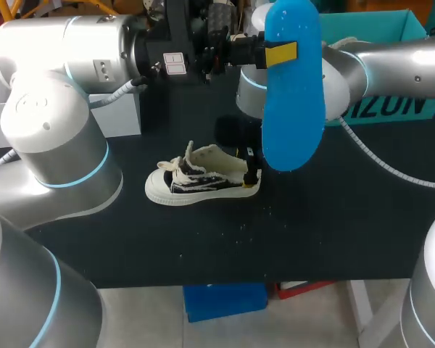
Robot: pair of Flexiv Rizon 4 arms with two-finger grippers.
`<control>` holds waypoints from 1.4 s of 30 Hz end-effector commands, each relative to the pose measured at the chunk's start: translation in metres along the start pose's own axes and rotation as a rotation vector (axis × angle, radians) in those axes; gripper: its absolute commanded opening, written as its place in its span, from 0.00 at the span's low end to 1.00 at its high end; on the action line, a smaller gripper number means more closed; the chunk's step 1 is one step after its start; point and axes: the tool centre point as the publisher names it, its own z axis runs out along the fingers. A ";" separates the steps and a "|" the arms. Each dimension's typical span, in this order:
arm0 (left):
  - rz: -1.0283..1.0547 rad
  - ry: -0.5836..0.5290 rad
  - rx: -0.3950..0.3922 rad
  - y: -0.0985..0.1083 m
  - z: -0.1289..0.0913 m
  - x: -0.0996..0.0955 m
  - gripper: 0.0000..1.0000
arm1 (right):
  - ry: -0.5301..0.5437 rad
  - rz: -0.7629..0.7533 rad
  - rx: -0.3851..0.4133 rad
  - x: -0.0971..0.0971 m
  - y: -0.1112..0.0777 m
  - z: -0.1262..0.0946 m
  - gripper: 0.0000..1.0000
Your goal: Take the shoe out of the shoebox, open the shoe tongue, remove and reinsert the insole, then place the shoe into the shoebox
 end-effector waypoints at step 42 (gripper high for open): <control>0.002 -0.003 0.003 0.002 0.001 0.000 0.00 | -0.058 -0.123 -0.574 -0.004 0.016 0.013 1.00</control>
